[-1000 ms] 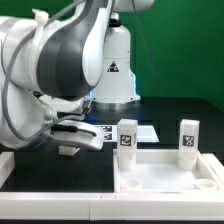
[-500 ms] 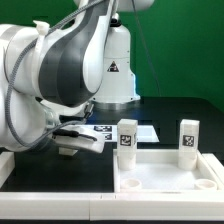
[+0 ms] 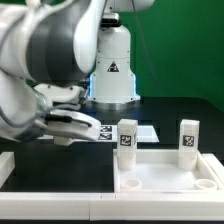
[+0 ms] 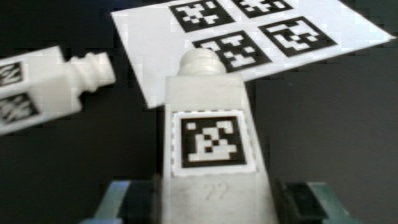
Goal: Assemble square table
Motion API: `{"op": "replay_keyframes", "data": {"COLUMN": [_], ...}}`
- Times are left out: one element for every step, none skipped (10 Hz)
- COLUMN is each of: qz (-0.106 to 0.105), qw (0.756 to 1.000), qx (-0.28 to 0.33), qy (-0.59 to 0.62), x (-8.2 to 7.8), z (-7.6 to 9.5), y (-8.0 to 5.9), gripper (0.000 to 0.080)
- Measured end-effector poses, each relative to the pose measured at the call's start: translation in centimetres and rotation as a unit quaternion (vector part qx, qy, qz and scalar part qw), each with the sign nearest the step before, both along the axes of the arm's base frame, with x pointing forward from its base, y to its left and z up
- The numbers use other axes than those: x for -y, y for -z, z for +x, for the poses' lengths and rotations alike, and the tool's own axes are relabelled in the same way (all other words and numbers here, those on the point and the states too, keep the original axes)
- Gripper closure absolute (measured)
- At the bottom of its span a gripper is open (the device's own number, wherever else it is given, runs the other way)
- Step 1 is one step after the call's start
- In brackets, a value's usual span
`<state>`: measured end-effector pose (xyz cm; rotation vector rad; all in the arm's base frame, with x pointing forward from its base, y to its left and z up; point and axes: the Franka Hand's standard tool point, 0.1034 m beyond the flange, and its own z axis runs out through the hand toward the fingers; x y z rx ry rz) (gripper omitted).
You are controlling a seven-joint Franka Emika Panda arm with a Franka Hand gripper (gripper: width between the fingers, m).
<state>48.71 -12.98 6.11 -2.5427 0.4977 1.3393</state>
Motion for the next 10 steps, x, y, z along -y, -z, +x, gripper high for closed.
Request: {"op": "replay_keyframes", "data": {"qz": [-0.005, -0.024, -0.041, -0.044, -0.061, -0.072, -0.081, -0.087, -0.107, -0.112], "qw": [0.999, 0.993, 0.988, 0.986, 0.978, 0.971, 0.961, 0.94, 0.91, 0.903], "qx": [0.041, 0.111, 0.151, 0.16, 0.199, 0.226, 0.265, 0.329, 0.398, 0.411], "qy": [-0.012, -0.022, -0.018, -0.014, -0.016, -0.017, -0.019, -0.036, -0.049, -0.05], "x": [-0.1, 0.1, -0.1, -0.2, 0.2, -0.1, -1.6, -4.1, -5.7, -5.9], "z": [2.1, 4.2, 3.5, 2.8, 4.0, 4.3, 5.9, 8.0, 8.9, 7.8], "y": [-2.4, -3.5, -3.0, -3.0, -3.0, -3.2, -4.8, -7.3, -8.4, -7.9], "gripper": [0.0515, 0.0515, 0.0515, 0.0515, 0.0515, 0.0514, 0.0514, 0.0514, 0.0514, 0.0514]}}
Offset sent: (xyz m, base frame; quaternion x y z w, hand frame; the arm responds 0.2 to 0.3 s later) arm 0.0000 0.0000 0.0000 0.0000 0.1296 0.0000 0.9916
